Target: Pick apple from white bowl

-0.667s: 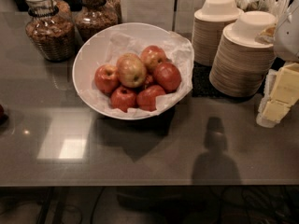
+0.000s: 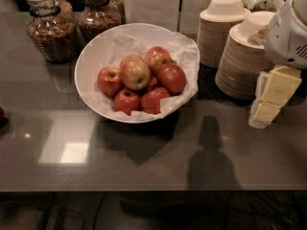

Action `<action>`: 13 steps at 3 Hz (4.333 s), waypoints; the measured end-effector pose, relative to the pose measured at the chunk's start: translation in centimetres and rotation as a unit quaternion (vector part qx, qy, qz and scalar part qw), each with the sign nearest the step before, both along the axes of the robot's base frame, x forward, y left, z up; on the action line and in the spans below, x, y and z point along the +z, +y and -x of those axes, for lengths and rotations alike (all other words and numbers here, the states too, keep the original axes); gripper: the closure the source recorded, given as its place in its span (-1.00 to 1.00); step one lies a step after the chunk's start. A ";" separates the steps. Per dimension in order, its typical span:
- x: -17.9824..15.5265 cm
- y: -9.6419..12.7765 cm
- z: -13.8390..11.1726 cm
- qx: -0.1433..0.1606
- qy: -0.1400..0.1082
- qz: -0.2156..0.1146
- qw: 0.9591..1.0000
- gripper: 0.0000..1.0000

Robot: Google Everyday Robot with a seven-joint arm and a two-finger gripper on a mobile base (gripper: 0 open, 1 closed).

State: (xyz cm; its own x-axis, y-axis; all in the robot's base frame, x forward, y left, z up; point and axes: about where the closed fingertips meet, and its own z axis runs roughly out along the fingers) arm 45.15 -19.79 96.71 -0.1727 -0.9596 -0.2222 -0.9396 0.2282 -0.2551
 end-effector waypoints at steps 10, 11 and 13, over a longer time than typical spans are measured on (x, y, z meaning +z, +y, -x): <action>0.7 21.2 -10.1 0.161 -0.049 -0.255 0.952 -1.00; -1.6 22.3 -10.4 0.165 -0.034 -0.250 0.954 -1.00; -4.6 23.5 -10.7 0.174 -0.018 -0.224 0.959 -1.00</action>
Offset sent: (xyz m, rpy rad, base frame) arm 0.0377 0.1117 0.0122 0.1358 -0.1130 0.2581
